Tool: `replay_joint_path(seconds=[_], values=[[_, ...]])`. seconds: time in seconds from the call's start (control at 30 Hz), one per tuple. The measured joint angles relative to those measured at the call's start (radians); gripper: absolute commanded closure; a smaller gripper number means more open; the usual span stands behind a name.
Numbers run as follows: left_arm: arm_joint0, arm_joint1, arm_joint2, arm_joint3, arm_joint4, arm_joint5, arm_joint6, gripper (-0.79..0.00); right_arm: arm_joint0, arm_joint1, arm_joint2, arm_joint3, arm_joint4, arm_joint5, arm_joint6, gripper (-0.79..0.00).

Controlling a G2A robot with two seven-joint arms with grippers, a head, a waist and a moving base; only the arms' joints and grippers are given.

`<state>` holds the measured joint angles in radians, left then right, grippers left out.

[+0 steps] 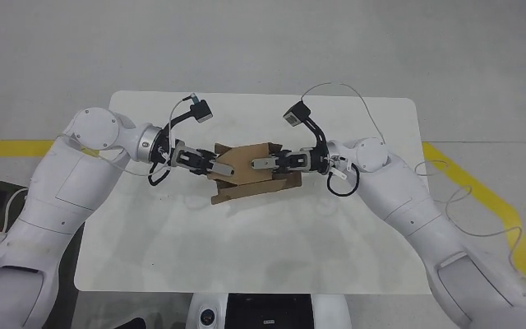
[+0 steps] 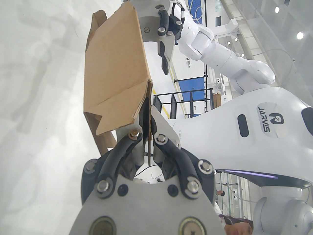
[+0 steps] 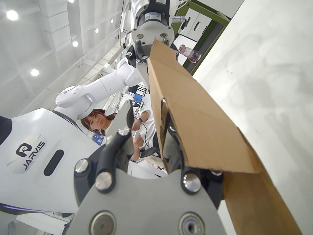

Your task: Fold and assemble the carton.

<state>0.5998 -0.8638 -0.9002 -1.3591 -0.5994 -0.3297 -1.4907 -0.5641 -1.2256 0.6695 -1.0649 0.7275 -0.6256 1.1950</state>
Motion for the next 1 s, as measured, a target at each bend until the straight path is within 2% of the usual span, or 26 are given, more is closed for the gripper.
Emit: replay_joint_path(seconds=[0.03, 0.17, 0.2, 0.23, 0.27, 0.3, 0.77, 1.0], values=[[0.000, 0.000, 0.001, -0.001, -0.002, 0.001, -0.001, 0.000, 0.001, 0.000, -0.003, 0.002, -0.001, -0.001, -0.001, 0.000], [0.000, 0.002, 0.004, -0.003, -0.005, 0.004, -0.004, -0.012, 0.007, -0.002, -0.018, 0.008, -0.001, -0.004, -0.004, 0.000], [0.000, 0.002, 0.005, -0.003, -0.006, 0.004, -0.004, -0.120, 0.009, -0.003, -0.020, 0.010, -0.001, -0.004, -0.004, 0.000], [0.000, 0.002, 0.005, -0.003, -0.006, 0.005, -0.004, -0.311, 0.010, -0.003, -0.022, 0.011, 0.000, -0.005, -0.005, 0.000], [-0.001, 0.003, 0.006, -0.003, -0.007, 0.005, -0.005, -0.591, 0.012, -0.003, -0.025, 0.013, 0.001, -0.005, -0.005, 0.000], [-0.001, 0.003, 0.006, -0.003, -0.009, 0.005, -0.005, -0.785, 0.013, -0.003, -0.027, 0.015, 0.001, -0.005, -0.005, 0.000], [0.005, 0.001, -0.011, 0.013, -0.157, 0.046, -0.045, -0.785, 0.035, -0.010, -0.052, 0.090, -0.038, -0.047, -0.048, 0.000], [-0.004, -0.002, 0.014, 0.017, -0.241, 0.046, -0.045, -0.785, 0.042, -0.020, -0.065, 0.116, -0.054, -0.068, -0.068, 0.000]])
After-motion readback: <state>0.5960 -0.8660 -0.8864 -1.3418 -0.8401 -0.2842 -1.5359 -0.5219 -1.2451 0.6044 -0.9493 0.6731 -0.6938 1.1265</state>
